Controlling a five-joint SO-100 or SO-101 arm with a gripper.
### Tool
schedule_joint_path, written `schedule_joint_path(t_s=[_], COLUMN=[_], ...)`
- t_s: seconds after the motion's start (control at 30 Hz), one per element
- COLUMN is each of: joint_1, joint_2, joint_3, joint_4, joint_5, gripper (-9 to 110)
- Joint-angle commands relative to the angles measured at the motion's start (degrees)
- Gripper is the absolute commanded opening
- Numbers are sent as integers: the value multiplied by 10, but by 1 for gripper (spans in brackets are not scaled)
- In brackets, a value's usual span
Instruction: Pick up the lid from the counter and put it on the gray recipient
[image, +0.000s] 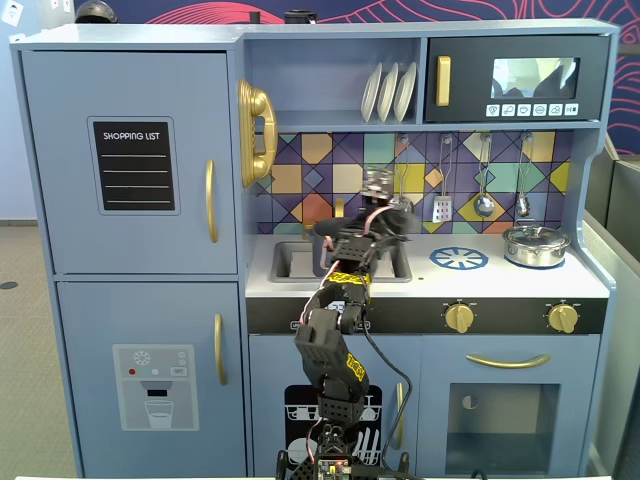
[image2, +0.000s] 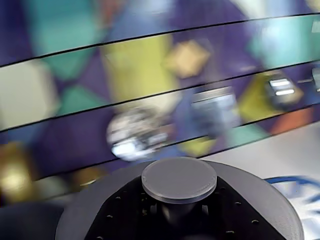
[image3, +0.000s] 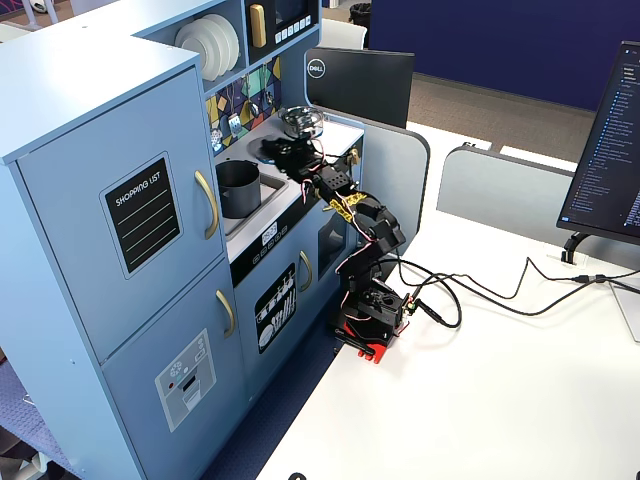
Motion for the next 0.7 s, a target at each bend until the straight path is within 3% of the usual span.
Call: schedule_joint_path(t_s=[0.0, 0.33, 0.67], joint_1=[-61, -125, -122], joint_2=[33, -36, -79], joint_3=[-48, -47, -39], joint_4=[5, -69, -112], joint_5=[-4, -30, -41], gripper=[0, 0, 0])
